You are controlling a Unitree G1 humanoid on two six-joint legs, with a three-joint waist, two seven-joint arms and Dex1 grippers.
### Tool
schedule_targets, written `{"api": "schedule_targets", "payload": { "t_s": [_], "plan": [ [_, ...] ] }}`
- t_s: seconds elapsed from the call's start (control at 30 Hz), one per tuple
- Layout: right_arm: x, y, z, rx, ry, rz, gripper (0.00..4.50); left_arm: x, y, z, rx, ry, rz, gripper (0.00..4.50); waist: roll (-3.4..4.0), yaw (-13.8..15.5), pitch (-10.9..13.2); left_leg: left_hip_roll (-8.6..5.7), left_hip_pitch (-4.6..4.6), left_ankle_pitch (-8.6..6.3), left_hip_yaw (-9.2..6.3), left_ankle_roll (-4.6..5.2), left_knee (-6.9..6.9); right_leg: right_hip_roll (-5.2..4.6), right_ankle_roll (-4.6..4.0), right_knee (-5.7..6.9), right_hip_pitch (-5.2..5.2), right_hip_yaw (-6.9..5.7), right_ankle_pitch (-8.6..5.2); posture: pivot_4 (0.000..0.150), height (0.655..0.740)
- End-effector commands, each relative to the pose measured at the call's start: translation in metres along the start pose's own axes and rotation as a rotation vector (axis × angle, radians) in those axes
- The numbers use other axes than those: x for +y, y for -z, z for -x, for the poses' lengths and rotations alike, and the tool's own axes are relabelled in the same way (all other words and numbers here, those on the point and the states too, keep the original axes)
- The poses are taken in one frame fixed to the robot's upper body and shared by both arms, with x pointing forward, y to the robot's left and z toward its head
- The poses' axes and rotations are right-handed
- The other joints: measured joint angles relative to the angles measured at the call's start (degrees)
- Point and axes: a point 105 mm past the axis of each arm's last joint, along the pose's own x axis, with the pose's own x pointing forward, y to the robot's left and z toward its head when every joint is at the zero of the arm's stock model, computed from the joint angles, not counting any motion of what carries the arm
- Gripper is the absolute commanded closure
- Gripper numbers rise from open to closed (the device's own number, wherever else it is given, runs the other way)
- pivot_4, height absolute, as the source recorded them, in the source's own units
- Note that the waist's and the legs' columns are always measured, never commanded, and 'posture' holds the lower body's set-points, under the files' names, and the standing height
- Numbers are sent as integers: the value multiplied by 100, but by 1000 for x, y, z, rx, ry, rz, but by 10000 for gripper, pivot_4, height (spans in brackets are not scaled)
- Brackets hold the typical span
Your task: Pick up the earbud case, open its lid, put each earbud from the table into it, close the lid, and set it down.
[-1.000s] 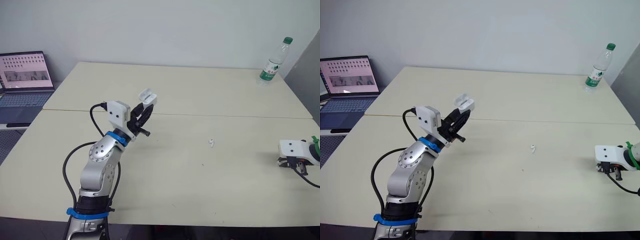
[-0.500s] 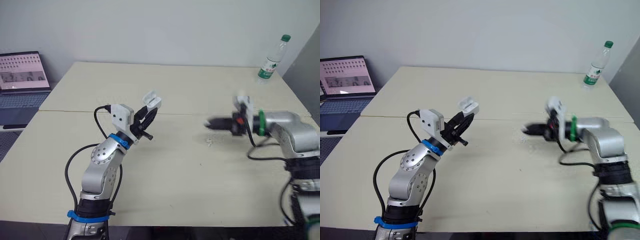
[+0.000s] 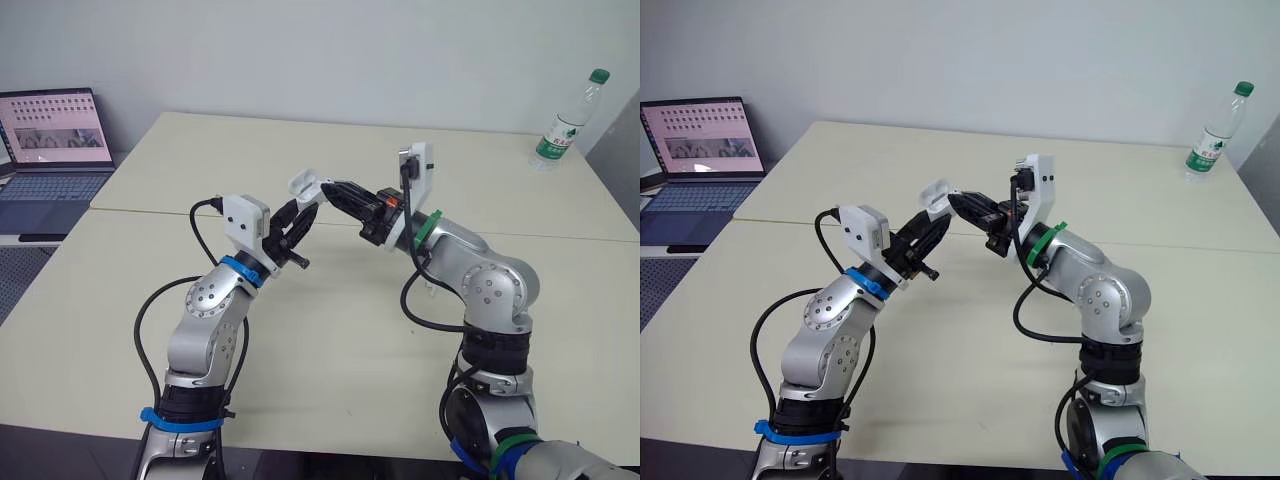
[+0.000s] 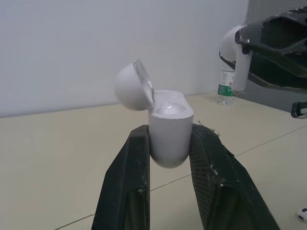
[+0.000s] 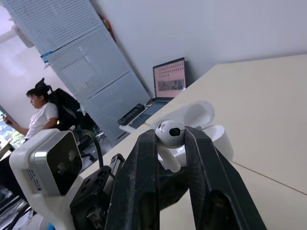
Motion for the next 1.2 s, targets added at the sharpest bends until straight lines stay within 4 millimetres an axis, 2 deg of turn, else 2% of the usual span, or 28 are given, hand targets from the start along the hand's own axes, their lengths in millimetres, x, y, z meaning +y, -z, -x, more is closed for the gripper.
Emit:
{"api": "schedule_targets", "payload": {
  "t_s": [0.03,0.47,0.73,0.97,1.2],
  "plan": [
    [10,-12,-2,-67,-17,40,41125,-9,-13,-4,-43,39,-12,37162,0,-16,0,0,1,0,1,0,0,1,0,0,0,0,0,1500,7400],
    [20,-4,-16,-58,-56,50,41125,-18,-19,-4,-53,70,-21,37162,0,-27,0,2,1,0,1,0,-4,4,0,-3,0,1,-1,1500,7400],
    [11,2,-16,-34,-30,76,41125,-26,-25,-4,-67,89,-20,37162,0,-29,0,2,2,0,2,0,-5,4,0,-4,0,3,-1,1500,7400],
    [6,-2,-15,-46,-19,78,41125,-24,-25,-3,-64,86,-22,37162,0,-29,0,2,1,0,2,0,-6,5,0,-4,0,2,-1,1500,7400],
    [9,-10,-10,-85,-40,-17,41125,-22,-25,-2,-61,80,-24,37162,0,-28,0,2,1,0,4,0,-6,4,0,-5,0,4,-1,1500,7400]
  ]
}}
